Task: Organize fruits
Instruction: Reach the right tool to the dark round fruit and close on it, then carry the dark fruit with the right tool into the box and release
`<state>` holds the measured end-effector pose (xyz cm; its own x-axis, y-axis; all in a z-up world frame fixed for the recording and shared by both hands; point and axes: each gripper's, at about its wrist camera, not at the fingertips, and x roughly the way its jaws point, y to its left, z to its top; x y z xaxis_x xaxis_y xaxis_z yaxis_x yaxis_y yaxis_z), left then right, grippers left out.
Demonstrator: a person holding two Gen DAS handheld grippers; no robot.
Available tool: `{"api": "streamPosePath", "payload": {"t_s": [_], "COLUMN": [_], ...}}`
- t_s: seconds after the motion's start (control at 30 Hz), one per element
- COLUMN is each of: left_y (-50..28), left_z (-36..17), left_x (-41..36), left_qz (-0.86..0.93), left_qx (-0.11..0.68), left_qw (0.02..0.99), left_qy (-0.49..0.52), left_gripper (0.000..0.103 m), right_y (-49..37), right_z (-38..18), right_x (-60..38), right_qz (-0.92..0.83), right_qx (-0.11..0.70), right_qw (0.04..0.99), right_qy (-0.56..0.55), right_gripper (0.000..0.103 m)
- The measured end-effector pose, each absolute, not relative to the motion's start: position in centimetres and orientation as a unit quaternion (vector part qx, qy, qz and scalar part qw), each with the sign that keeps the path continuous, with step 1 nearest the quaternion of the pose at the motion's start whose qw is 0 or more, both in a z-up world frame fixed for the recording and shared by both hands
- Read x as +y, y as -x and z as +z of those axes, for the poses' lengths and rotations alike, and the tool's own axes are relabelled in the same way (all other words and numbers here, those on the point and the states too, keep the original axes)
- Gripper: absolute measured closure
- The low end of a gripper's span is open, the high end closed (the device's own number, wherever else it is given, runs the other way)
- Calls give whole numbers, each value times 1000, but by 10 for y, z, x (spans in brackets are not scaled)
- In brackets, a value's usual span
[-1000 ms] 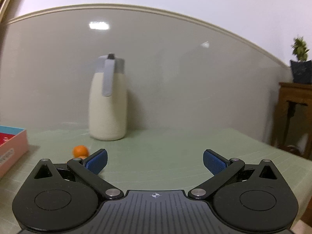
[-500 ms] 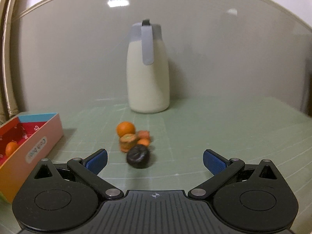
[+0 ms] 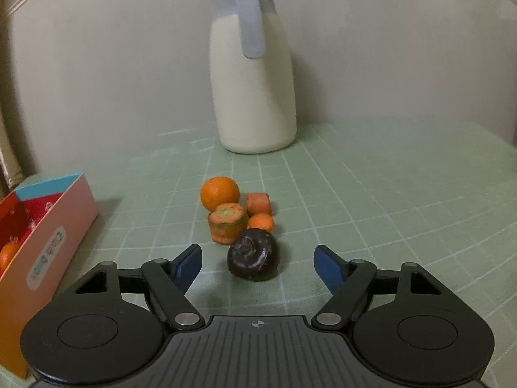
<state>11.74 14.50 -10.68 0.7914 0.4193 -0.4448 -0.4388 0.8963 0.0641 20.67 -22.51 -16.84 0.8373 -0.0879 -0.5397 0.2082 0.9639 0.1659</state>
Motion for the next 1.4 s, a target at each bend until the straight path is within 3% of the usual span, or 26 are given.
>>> {"api": "streamPosePath", "payload": {"t_s": [0.1,0.17,0.27,0.37,0.67,1.03,1.4], "left_y": [-115,-114,-113,-113,-109,-102,-95], "left_z": [-107,-107,-107,-108,-107,-107,-110], "left_x": [147,150,155,160,168,183,194], "left_qz": [233,235,241,245,257,289,296], "left_qx": [226,227,229,232,231,233,239], "left_qw": [946,945,943,941,938,927,923], "left_qy": [17,17,20,26,37,50,48], "left_gripper": [8,8,8,8,8,8,8], "right_y": [-216,-222,-227,-225,-217,-181,-172], "right_z": [-170,-171,-170,-171,-167,-139,-137], "right_x": [-230,-232,-229,-226,-221,-179,-116], "right_qz": [-83,-80,-82,-71,-49,108,235], "right_qx": [287,295,299,298,283,171,167], "right_qw": [947,944,944,945,951,970,951], "right_qy": [-116,-124,-115,-112,-114,-136,-107], "right_gripper": [29,41,47,65,66,66,65]}}
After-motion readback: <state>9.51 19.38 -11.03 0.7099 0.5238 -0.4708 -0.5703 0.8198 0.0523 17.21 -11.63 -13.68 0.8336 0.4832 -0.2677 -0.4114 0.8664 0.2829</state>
